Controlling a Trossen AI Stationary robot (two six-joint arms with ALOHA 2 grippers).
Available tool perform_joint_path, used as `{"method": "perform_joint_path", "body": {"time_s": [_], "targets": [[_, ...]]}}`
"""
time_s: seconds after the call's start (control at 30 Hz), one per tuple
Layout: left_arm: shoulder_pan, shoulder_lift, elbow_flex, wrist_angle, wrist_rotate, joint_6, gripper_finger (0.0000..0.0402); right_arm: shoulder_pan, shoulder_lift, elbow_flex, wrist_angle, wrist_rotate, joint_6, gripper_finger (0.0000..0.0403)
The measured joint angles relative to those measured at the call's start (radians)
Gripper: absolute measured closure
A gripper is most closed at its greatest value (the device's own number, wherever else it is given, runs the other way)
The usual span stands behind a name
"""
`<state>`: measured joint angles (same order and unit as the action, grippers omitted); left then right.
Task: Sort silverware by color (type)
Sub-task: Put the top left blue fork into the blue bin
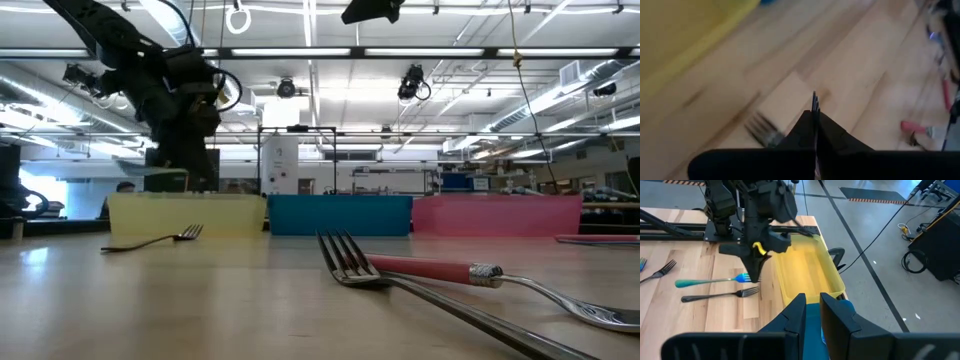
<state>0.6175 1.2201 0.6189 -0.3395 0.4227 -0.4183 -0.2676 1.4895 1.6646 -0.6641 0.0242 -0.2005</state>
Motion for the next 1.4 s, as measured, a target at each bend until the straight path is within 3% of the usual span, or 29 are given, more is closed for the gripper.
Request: {"method": "perform_joint_path", "body": {"time_s": [0.2,0.47,0.63,0.9,1.07,1.27,1.4], "targets": [[0.0,-0.003,0.0,0.201,-0.04,-0.08,0.0401,0.0,0.0,0.0,0.0,0.0,0.0,0.0339],[0.0,-0.001,0.0,0.491,-0.296,-0.094,0.0401,0.0,0.0,0.0,0.0,0.0,0.0,0.0339],[-0.015,0.03,0.0,0.693,-0.396,-0.094,0.0401,-0.001,0.0,0.0,0.001,0.001,0.0,0.0339],[-0.046,0.124,-0.001,0.927,-0.642,-0.094,0.0401,-0.001,0.0,0.0,0.001,0.008,0.0,0.0339],[-0.074,0.211,-0.001,1.125,-0.745,-0.095,0.0401,-0.001,0.0,0.0,0.001,0.008,0.0,0.0339],[-0.107,0.32,-0.001,1.323,-0.805,-0.094,0.0401,-0.001,0.0,0.0,0.004,0.01,0.0,0.0339],[-0.113,0.397,0.033,1.335,-0.853,-0.093,0.0401,-0.001,0.0,0.0,0.005,0.01,0.0,0.0339]]}}
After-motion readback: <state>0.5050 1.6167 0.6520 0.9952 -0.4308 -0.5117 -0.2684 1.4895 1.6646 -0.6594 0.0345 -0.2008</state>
